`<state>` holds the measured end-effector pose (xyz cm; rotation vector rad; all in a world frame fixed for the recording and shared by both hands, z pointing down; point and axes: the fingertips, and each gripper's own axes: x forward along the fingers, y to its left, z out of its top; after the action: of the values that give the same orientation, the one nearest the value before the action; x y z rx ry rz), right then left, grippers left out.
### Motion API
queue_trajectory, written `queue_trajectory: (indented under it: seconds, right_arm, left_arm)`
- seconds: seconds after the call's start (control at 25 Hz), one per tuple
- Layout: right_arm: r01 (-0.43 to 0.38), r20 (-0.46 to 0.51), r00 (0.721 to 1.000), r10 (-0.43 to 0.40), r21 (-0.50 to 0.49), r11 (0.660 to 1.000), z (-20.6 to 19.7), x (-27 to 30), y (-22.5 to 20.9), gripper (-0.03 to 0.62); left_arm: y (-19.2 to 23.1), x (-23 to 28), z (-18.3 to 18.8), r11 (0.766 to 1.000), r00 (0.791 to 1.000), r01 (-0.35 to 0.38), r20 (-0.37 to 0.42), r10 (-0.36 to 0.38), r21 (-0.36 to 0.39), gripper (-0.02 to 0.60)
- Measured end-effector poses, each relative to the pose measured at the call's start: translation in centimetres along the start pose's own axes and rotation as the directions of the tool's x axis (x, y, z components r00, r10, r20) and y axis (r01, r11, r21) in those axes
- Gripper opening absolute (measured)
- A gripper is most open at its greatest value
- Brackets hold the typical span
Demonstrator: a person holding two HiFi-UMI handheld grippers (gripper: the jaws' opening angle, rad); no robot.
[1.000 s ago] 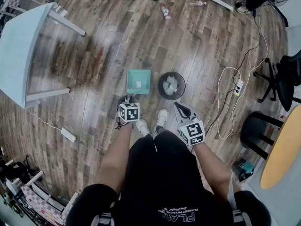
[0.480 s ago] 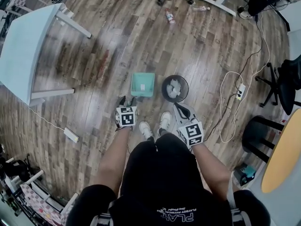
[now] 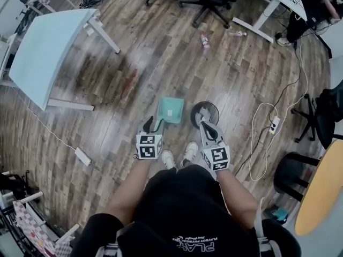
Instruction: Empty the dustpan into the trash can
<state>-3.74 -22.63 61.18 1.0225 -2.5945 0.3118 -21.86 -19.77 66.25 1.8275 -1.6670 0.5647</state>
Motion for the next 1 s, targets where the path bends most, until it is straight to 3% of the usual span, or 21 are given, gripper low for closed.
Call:
queue_trajectory:
  seconds: [0.08,0.28,0.44,0.76,1.0]
  right_arm:
    - [0.014,0.037,0.999,-0.014,-0.014,1.0,1.9,0.0,0.7,0.025]
    - [0.028,0.114,0.993,-0.022,-0.055,0.998,5.9,-0.9,3.3,0.025]
    - [0.044,0.168,0.985,-0.029,-0.082,0.996,8.4,-2.5,5.2,0.025]
    - [0.127,0.243,0.965,-0.1,-0.096,0.987,11.0,-5.7,8.4,0.025]
    - [0.162,0.283,0.951,-0.126,-0.107,0.981,13.0,-8.2,9.1,0.025]
  left_arm:
    - [-0.4,-1.9,1.7,1.0,0.999,0.012,0.052,-0.012,-0.001,0.19]
    - [-0.4,-6.4,4.3,1.0,0.987,-0.005,0.161,0.003,0.016,0.075]
    - [-0.4,-9.3,5.5,1.0,0.973,-0.006,0.229,0.001,0.02,0.025]
    - [-1.1,-14.4,6.7,0.997,0.941,0.065,0.33,-0.076,0.043,0.023]
    - [-2.4,-16.7,7.3,0.993,0.927,0.084,0.359,-0.107,0.079,0.023]
